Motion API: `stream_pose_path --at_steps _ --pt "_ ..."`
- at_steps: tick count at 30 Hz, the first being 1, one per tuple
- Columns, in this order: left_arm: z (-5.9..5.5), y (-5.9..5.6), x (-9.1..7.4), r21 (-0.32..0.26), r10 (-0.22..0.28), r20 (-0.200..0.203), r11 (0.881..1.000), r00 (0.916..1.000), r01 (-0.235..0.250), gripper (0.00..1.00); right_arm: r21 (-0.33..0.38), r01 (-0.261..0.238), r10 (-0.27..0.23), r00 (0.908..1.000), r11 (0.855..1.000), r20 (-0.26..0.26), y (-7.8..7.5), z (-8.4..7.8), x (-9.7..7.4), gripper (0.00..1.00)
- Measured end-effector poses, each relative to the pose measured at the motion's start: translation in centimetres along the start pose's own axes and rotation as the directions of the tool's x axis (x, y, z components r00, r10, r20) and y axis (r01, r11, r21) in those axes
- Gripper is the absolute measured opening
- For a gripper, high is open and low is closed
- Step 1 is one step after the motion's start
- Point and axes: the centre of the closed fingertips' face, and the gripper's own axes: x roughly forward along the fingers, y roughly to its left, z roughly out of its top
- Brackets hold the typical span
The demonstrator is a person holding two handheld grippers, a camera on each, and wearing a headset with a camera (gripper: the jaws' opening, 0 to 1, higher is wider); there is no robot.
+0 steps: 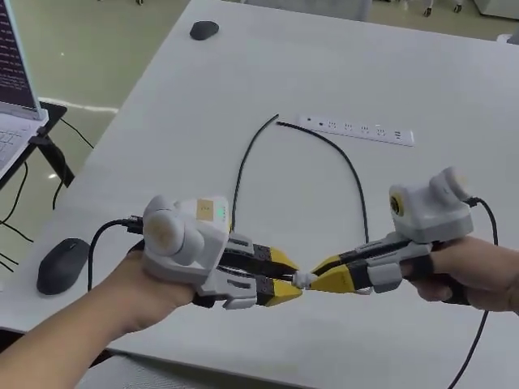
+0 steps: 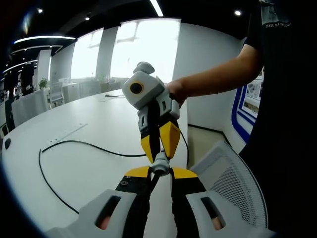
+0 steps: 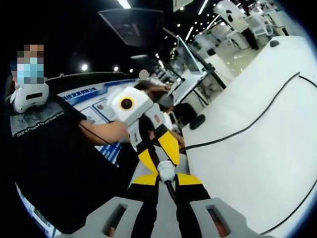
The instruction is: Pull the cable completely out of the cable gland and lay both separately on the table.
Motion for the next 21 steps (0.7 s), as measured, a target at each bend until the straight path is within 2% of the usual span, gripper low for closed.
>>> stream_pose_path --at_steps 2,3,6,7,8,9,13,16,19,20,21 --pt "-0.09 -0.14 0.04 -0.018 -0.003 -0.007 1.000 1.0000 0.003 0.14 -0.030 0.012 -0.013 0.9998 0.999 -0.014 0.00 -0.12 0.09 0.07" --pt "-0.13 -0.18 0.06 -0.023 -0.003 -0.008 1.000 1.0000 0.003 0.14 -0.068 0.025 -0.027 0.9993 0.997 -0.025 -0.13 -0.18 0.07 0.07" --pt "-0.26 -0.37 0.13 -0.100 -0.014 -0.009 0.995 0.9999 0.013 0.14 -0.136 0.047 -0.053 0.9977 0.990 -0.042 -0.15 -0.34 0.14 0.06" --pt "-0.26 -0.32 0.13 -0.098 -0.016 -0.008 0.995 0.9998 0.015 0.14 -0.159 0.056 -0.065 0.9967 0.986 -0.048 -0.12 -0.40 0.19 0.06" --pt "-0.27 -0.36 0.14 -0.100 -0.017 -0.006 0.995 0.9998 0.016 0.14 -0.198 0.067 -0.079 0.9954 0.978 -0.054 -0.16 -0.43 0.20 0.06" --pt "-0.28 -0.42 0.16 -0.116 -0.020 -0.003 0.993 0.9998 0.020 0.14 -0.209 0.071 -0.084 0.9949 0.975 -0.056 -0.15 -0.45 0.21 0.06" --pt "-0.35 -0.53 0.23 -0.139 -0.024 0.000 0.990 0.9997 0.024 0.15 -0.295 0.111 -0.137 0.9880 0.949 -0.071 -0.14 -0.59 0.25 0.06" --pt "-0.25 -0.52 0.24 -0.161 -0.027 0.007 0.987 0.9996 0.028 0.15 -0.360 0.140 -0.173 0.9831 0.922 -0.061 -0.16 -0.53 0.16 0.07" --pt "-0.07 -0.56 0.21 -0.181 -0.037 0.013 0.983 0.9992 0.039 0.15 -0.469 0.170 -0.221 0.9738 0.867 -0.055 -0.24 -0.51 -0.01 0.07" --pt "-0.01 -0.58 0.18 -0.190 -0.039 0.014 0.981 0.9991 0.041 0.15 -0.510 0.182 -0.243 0.9685 0.840 -0.054 -0.22 -0.49 -0.06 0.07" --pt "0.07 -0.58 0.15 -0.197 -0.041 0.016 0.979 0.9990 0.044 0.15 -0.539 0.193 -0.262 0.9638 0.820 -0.053 -0.23 -0.43 -0.09 0.07"
